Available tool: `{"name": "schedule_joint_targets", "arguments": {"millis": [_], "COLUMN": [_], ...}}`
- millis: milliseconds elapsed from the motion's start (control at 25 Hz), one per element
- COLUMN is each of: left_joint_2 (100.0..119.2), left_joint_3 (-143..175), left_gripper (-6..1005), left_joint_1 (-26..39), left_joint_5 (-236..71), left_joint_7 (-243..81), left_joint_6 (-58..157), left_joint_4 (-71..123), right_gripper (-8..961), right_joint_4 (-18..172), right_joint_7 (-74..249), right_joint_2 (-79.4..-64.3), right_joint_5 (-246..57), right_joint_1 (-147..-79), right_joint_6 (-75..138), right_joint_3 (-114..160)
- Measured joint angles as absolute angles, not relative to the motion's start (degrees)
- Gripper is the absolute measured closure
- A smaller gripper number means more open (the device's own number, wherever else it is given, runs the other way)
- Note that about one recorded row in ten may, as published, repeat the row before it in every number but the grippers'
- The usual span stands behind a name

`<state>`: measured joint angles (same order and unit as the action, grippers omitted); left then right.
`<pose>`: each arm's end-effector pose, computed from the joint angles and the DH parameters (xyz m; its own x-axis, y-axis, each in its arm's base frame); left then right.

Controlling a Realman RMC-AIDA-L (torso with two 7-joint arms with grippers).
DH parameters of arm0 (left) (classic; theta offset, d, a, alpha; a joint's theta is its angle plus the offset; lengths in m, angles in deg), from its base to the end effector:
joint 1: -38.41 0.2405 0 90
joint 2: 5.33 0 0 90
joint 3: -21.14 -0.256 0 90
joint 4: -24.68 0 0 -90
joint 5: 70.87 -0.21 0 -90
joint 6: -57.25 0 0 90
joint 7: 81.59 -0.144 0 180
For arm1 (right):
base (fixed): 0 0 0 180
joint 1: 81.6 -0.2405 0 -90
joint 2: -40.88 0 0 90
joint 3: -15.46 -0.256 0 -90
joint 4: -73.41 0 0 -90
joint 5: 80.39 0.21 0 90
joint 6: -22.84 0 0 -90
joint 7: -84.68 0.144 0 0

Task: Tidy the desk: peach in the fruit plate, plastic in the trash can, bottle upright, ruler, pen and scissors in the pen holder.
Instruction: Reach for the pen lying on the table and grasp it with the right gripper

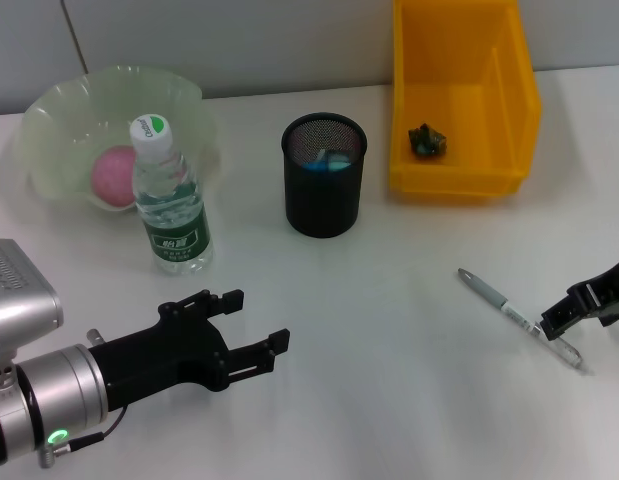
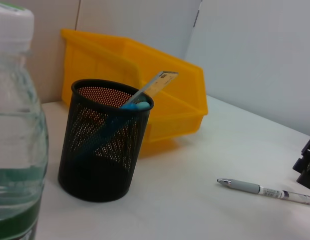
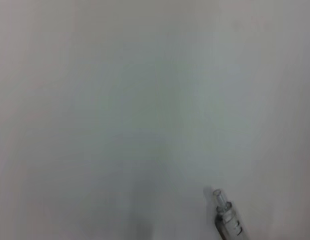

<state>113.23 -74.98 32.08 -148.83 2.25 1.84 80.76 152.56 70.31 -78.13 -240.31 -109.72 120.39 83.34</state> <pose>-0.2533 0.2717 -0.0751 0.7649 0.4076 0.4988 0.5649 -0.7966 -0.2153 0.2539 0.3272 0.0488 -0.2515 0.9677 -0.0198 0.7787 0.2144 0.5896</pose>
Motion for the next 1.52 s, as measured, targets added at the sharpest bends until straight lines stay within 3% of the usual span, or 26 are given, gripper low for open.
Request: {"name": "schedule_joint_targets", "arguments": {"millis": [1520], "left_joint_2": [112.88], "left_joint_3": [-74.5], "left_gripper": [174], "left_joint_1": [31.8], "left_joint_5": [-149.5], "left_joint_7": [3.0], "left_joint_6": [-0.2], "left_joint_4": [81.3], "right_gripper": [212], "right_joint_4": [150.8], "right_joint_7": [75.3], "right_joint_2": [-78.39], "right_joint_5": [-241.9], "right_joint_1": [-110.8], "right_joint_6": [118.9], "right_joint_3": [89.9]}}
